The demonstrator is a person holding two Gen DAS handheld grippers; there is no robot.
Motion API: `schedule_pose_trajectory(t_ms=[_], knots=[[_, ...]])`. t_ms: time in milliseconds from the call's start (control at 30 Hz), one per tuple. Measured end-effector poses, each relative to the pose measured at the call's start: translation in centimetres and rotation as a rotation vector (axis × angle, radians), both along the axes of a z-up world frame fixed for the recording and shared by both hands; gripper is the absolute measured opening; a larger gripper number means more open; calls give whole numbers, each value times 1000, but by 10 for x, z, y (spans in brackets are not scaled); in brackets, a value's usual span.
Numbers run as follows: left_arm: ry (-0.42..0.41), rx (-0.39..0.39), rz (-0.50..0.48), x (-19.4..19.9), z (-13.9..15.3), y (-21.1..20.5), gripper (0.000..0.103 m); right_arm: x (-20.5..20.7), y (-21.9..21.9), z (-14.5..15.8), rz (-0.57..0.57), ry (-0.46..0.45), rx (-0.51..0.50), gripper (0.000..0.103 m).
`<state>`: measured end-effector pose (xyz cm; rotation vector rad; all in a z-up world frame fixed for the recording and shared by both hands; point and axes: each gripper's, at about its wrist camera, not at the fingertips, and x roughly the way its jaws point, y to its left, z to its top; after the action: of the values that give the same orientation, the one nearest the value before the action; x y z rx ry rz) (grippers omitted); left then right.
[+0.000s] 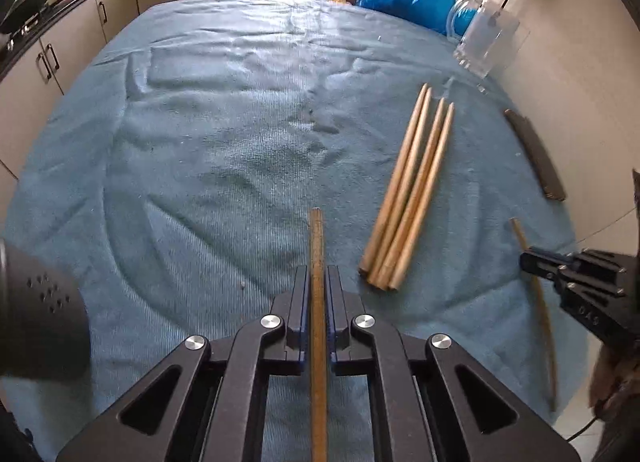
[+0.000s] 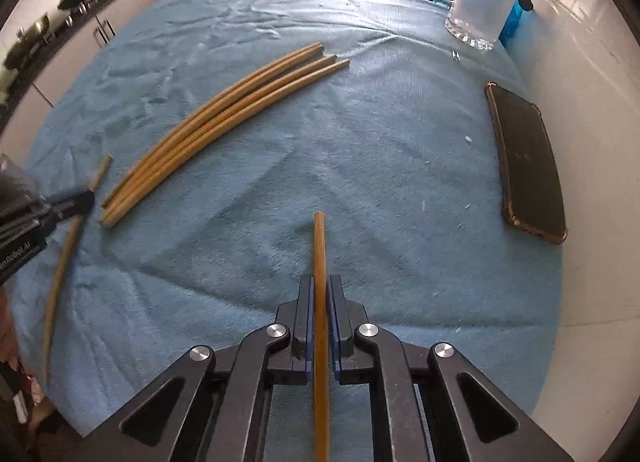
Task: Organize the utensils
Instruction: 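Carry the chopstick upright to the grey cup with the left gripper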
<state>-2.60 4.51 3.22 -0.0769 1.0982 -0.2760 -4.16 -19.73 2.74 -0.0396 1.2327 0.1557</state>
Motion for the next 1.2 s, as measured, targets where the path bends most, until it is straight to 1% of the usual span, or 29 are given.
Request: schedule_pose_trajectory(t_ms=[33, 100, 167, 267, 300, 367, 467, 533, 733, 767, 900, 1033, 1200], knots=[[-27, 0, 0, -6, 6, 2, 7, -7, 0, 5, -6, -28, 15, 7], [-84, -24, -6, -20, 20, 6, 6, -17, 2, 17, -5, -85, 26, 7], [-145, -78, -8, -39, 40, 14, 6, -34, 8, 37, 2, -166, 43, 7], [-231, -130, -11, -64, 64, 25, 6, -60, 15, 70, 4, -289, 99, 7], [-252, -138, -10, -70, 70, 27, 7, -67, 18, 79, 4, -325, 105, 7], [-325, -160, -6, -91, 87, 36, 7, -83, 24, 100, 8, -397, 135, 7], [-414, -175, 9, -114, 105, 46, 7, -97, 29, 117, 14, -479, 170, 7], [-459, -177, 23, -126, 116, 53, 6, -104, 38, 130, 21, -532, 188, 7], [-568, -220, 60, -152, 148, 79, 7, -110, 67, 152, 34, -650, 224, 7], [-595, -228, 70, -156, 156, 85, 7, -107, 71, 155, 35, -664, 231, 7], [-655, -248, 104, -165, 178, 106, 7, -101, 86, 175, 46, -710, 280, 7], [-726, -215, 171, -163, 204, 134, 7, -92, 106, 199, 71, -744, 342, 7], [-771, -158, 275, -146, 221, 169, 7, -75, 139, 226, 98, -789, 437, 7]])
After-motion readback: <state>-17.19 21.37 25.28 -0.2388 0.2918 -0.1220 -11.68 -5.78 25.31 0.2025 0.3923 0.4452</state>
